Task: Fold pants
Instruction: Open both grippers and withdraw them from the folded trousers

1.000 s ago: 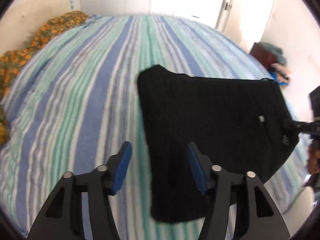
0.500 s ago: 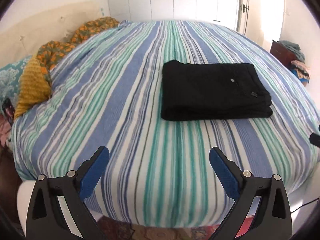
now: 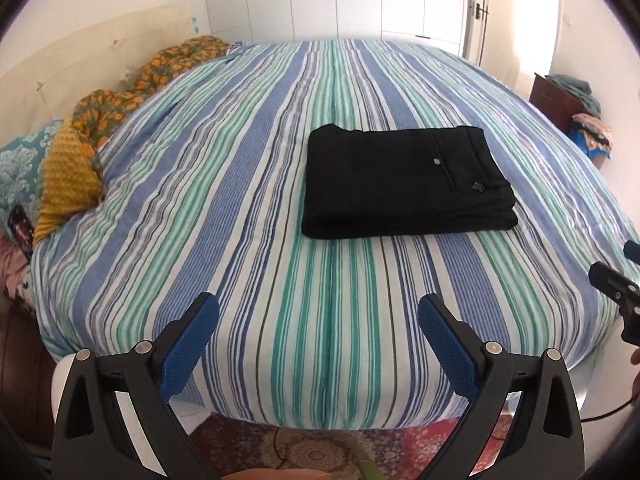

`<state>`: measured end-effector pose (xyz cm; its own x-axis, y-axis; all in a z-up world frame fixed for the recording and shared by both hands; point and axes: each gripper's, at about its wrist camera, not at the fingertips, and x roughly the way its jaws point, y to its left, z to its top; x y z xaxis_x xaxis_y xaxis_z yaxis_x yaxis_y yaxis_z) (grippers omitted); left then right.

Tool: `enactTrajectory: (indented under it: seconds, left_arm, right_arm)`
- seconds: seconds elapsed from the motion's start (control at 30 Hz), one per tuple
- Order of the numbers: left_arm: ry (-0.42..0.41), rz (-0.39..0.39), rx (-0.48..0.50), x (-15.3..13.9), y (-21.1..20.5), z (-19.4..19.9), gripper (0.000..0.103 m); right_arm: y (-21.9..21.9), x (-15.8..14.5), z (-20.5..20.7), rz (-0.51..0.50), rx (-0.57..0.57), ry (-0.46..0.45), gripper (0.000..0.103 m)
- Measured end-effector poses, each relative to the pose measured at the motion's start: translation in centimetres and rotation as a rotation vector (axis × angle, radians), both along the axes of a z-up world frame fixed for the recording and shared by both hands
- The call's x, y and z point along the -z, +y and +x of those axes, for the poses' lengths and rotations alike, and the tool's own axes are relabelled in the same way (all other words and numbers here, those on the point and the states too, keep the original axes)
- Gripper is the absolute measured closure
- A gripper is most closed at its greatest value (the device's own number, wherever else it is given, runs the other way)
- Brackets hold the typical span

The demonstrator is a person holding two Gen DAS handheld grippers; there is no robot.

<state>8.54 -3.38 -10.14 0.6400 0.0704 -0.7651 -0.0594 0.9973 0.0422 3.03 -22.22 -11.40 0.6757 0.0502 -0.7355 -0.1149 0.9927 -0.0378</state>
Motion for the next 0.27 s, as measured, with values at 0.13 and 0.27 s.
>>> enactTrajectory:
  seconds: [0.13,0.27]
  left_arm:
    - [0.002,-0.019,-0.001,0.1,0.0,-0.21,0.002]
    - [-0.011,-0.036,0.004,0.06,-0.21,-0.71,0.002]
  right_arm:
    - [0.15,0.23,-0.36,0.001,-0.004,0.008,0.0]
    - [0.08,0.4,-0.7,0.009,-0.001,0.011,0.0]
